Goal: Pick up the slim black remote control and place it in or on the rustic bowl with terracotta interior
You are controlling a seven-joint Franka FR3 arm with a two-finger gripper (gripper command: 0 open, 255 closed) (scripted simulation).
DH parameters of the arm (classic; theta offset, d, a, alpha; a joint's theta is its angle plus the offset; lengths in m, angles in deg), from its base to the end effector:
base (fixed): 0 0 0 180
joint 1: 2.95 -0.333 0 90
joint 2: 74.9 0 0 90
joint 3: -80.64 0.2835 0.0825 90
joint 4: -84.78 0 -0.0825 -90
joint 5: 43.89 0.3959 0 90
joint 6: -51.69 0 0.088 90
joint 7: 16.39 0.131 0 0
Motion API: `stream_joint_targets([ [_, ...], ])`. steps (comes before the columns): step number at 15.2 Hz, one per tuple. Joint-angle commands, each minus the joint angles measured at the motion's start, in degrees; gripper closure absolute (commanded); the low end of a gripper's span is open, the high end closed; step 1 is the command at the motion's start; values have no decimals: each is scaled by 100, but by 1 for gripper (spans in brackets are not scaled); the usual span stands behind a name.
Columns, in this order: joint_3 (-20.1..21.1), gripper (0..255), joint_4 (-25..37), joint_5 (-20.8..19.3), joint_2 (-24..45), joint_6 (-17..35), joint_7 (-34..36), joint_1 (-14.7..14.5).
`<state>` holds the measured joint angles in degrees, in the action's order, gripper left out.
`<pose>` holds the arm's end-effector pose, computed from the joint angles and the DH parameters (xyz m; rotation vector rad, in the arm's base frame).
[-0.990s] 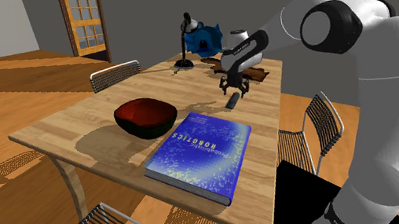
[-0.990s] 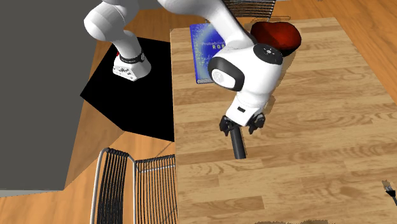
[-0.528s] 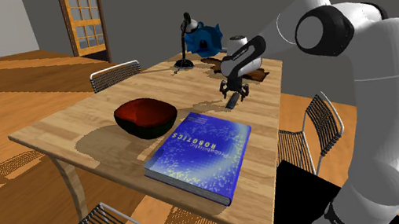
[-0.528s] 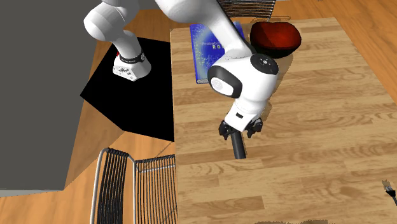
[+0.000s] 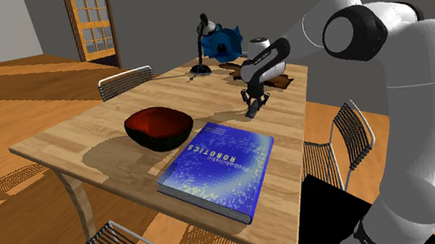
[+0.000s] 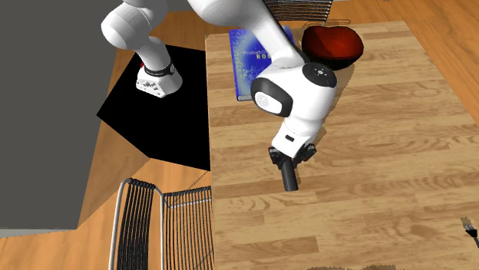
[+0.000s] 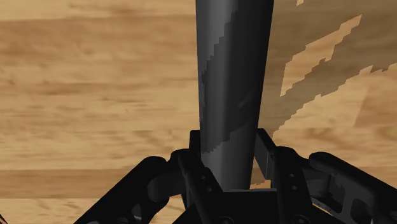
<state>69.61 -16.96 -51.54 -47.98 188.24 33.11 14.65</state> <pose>0.5884 -0.3175 0.2536 2.4163 -1.7367 0.2598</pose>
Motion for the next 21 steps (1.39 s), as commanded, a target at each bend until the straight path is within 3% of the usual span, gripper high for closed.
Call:
stream_joint_targets([
  [1, -10, 255, -31, -4, 8, -20, -5, 10],
  [6, -6, 255, 3, 1, 45, -17, 0, 9],
  [21, -23, 255, 398, -3, -502, -948, -129, -22],
])
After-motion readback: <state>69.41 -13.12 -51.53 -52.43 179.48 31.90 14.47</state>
